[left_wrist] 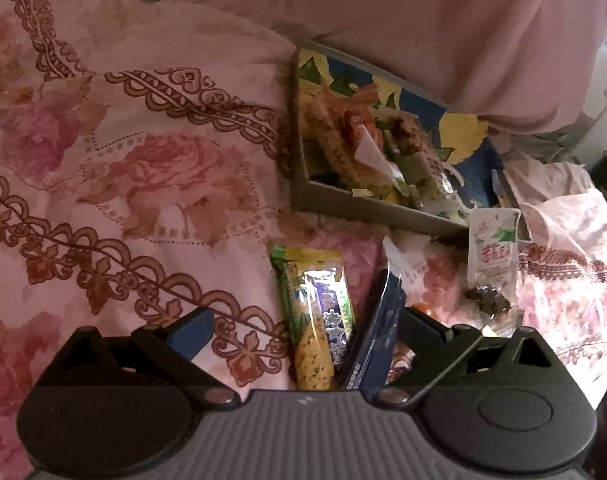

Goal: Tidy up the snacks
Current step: 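Reach the left tool to the yellow-green cracker packet while the right tool reaches the blue stick packet, then close the left tool on the cracker packet while the right tool grasps the blue stick packet, then carry both held packets up and over into the cartoon tray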

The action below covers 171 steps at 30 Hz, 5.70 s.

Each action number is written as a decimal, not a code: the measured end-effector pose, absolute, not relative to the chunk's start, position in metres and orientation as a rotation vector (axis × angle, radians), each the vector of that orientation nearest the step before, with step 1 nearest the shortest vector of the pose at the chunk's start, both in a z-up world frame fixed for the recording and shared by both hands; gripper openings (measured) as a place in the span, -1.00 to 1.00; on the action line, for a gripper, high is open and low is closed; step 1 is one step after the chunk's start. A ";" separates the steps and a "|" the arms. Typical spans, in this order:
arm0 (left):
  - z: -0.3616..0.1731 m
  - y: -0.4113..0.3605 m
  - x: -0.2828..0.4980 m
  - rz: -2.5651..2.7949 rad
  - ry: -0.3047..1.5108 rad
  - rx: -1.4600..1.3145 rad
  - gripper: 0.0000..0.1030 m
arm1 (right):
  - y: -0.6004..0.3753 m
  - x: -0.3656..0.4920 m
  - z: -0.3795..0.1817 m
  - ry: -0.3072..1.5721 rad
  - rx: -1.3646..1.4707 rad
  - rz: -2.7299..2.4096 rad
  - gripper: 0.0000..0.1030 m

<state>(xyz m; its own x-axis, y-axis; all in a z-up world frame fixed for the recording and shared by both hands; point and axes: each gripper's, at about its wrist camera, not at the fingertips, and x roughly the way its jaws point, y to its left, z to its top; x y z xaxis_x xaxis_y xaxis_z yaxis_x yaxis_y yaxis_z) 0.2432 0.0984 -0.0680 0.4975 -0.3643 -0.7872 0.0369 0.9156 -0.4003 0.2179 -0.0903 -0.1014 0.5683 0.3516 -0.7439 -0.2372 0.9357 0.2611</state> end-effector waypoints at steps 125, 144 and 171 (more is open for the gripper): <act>-0.037 0.038 0.226 -0.287 0.806 -0.047 0.11 | -0.107 0.166 -0.072 0.502 -0.330 0.167 -0.46; -0.025 0.019 0.350 -0.266 0.544 -0.098 0.11 | -0.147 0.320 -0.049 0.461 -0.213 0.064 -0.45; -0.058 0.041 0.369 -0.292 0.653 -0.208 0.01 | -0.134 0.378 -0.075 0.574 -0.185 0.142 -0.03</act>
<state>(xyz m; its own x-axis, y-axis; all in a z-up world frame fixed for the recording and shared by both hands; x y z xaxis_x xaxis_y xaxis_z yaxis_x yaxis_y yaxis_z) 0.3694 0.0413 -0.0584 0.7559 -0.3303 -0.5652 0.2004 0.9387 -0.2806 0.3779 -0.1342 -0.0751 0.8308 0.0812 -0.5507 -0.1842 0.9737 -0.1344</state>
